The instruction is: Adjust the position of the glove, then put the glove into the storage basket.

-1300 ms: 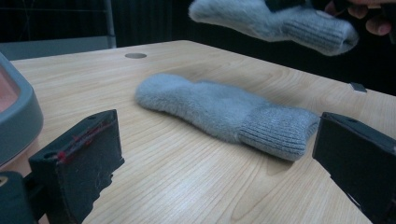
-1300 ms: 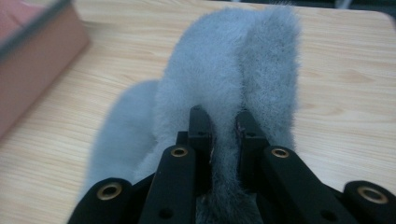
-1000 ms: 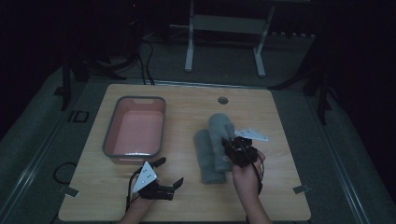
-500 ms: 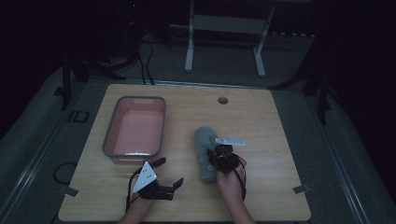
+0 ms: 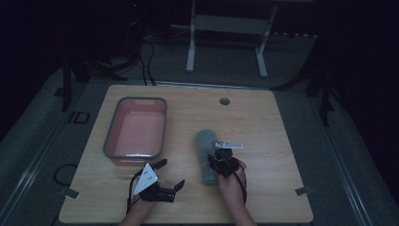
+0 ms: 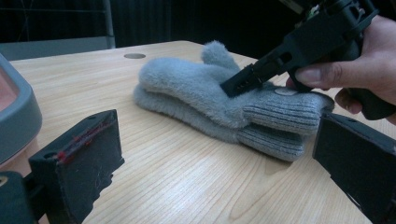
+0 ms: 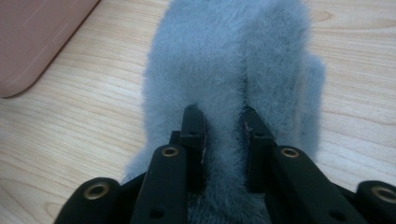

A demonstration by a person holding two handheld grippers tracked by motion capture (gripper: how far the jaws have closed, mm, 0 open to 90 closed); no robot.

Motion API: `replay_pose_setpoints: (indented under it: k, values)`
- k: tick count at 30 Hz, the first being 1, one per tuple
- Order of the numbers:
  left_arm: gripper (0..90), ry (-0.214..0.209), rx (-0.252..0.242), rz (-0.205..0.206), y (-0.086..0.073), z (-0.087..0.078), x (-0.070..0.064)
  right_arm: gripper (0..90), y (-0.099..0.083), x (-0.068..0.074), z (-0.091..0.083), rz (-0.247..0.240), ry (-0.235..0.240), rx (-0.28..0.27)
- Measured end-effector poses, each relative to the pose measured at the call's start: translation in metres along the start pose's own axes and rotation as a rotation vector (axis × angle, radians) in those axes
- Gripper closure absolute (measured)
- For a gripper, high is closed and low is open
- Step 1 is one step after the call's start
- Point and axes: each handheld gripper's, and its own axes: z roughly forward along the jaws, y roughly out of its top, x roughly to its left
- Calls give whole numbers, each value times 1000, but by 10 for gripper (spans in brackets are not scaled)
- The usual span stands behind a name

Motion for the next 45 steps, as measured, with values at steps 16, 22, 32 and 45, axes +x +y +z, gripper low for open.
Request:
replay_pose_setpoints:
  k: [16,22,32,45]
  values:
    - [17,7,2,-8,0,0,0,366,15,-14,-21,-41,115,-31]
    - [17,36,10,-13,0,1,0,187,19,-27,-35,-64,204,-10]
    - [17,88,87,10,3,4,-3,142,13,-53,-44,-215,180,-95]
    - [17,4,325,-84,47,36,-14,138,15,-78,-53,-174,232,-114]
